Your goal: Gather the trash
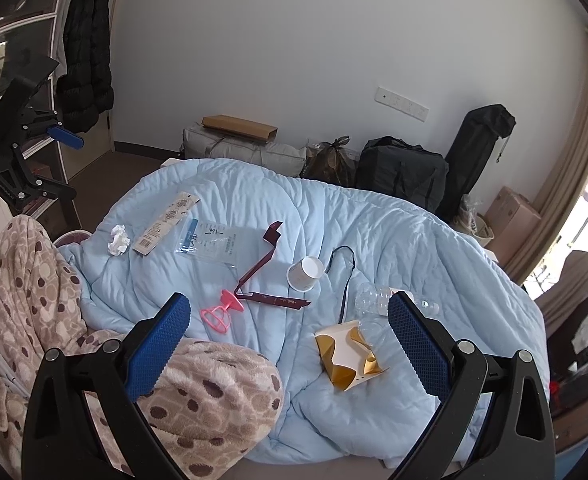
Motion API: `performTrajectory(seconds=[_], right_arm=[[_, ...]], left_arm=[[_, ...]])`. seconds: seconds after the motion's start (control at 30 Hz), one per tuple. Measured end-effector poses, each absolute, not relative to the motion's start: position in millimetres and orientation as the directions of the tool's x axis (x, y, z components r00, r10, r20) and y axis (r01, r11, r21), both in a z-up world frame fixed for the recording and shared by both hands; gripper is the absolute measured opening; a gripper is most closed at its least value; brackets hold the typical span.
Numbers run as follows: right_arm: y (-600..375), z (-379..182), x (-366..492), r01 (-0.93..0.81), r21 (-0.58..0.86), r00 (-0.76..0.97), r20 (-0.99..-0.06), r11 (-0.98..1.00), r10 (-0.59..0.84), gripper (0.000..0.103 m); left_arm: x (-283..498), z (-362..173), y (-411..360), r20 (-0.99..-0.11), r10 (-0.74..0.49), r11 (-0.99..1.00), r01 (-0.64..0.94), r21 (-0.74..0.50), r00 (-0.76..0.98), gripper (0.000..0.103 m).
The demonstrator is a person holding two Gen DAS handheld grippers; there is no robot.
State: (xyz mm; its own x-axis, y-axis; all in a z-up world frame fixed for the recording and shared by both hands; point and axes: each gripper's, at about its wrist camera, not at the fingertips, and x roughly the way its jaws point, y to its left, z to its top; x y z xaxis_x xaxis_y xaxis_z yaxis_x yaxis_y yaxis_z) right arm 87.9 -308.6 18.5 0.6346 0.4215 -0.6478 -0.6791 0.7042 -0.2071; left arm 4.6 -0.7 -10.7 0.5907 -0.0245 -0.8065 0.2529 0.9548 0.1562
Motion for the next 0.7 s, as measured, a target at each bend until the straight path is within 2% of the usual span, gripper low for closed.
performTrajectory(seconds=[0.7], right_arm=[[-306.0,17.2,87.4,-0.679,-0.207,0.635,-0.647,0.704,0.423,0.096]], left_arm=[[6.5,-12.8,-2.0,-0.811,-0.018,0.953,0.256,0.164,0.585,0.098]])
